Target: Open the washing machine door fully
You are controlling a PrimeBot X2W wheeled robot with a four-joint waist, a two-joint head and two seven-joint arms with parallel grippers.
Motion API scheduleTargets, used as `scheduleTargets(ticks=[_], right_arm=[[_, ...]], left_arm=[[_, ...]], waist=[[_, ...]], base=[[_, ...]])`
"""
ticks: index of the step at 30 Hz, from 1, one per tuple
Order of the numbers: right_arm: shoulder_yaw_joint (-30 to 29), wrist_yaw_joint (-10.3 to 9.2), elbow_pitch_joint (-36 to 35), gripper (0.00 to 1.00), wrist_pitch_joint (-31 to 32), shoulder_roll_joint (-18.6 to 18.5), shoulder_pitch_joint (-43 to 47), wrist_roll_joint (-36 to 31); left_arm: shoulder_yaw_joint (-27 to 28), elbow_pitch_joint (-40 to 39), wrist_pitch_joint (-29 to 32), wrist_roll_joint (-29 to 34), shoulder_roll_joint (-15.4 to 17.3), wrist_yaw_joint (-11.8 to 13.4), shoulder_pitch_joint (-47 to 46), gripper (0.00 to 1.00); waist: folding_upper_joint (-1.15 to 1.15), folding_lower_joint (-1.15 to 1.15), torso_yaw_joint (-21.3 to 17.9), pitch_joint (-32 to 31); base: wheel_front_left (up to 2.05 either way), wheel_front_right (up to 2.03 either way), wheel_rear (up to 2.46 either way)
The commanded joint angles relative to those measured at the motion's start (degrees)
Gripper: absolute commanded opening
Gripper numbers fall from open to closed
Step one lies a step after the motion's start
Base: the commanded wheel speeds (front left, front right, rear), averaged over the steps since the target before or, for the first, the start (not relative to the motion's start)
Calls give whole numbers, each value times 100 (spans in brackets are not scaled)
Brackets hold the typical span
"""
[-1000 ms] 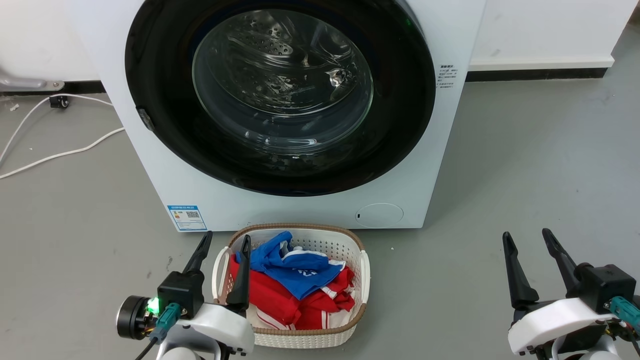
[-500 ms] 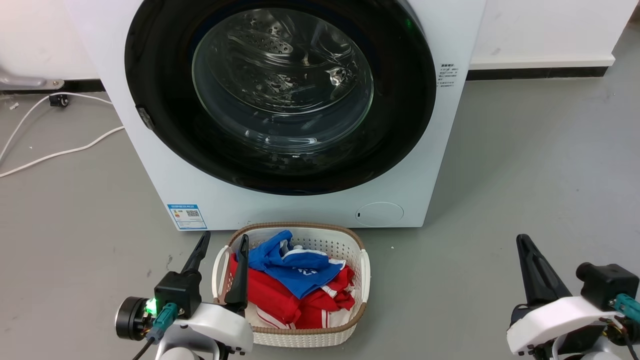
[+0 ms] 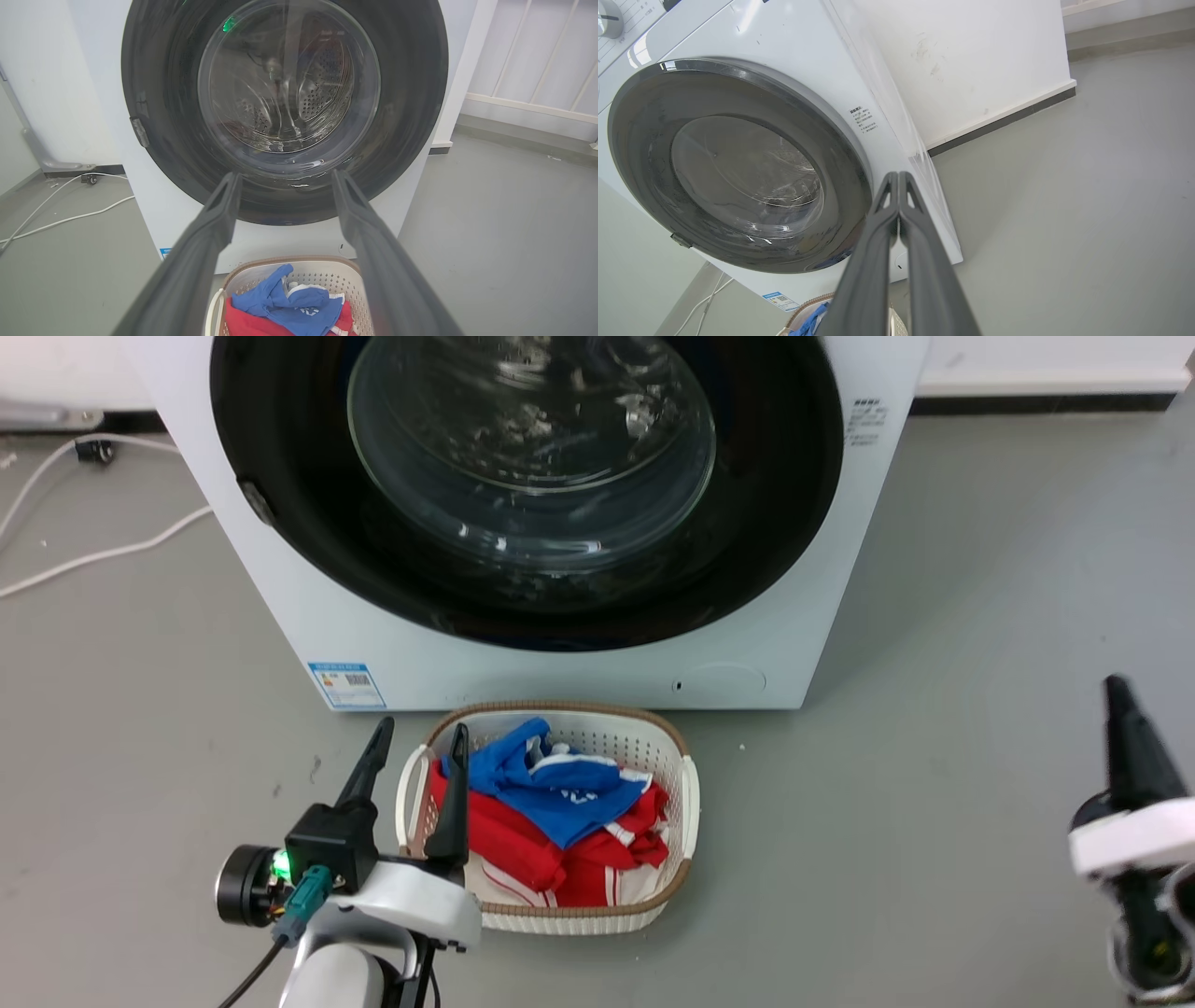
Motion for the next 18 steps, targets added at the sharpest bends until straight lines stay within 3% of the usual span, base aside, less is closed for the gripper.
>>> scheduleTargets(ticks=[1,12,18], right_arm=[[-128,1,69,0,42,4,-201,263],[-1285,1,1003,0,609,-408,-1776,2146],[-1780,1,1635,0,1240,-585,-2827,3241]], left_arm=[[13,-43,-15,-14,-6,27,-97,100],[-14,-359,-15,44,-45,130,-491,100],[-104,-491,-15,29,-55,180,-736,100]], waist=[[0,0,3,168],[0,0,43,964],[0,0,136,1375]], base=[[0,0,0],[0,0,0],[0,0,0]])
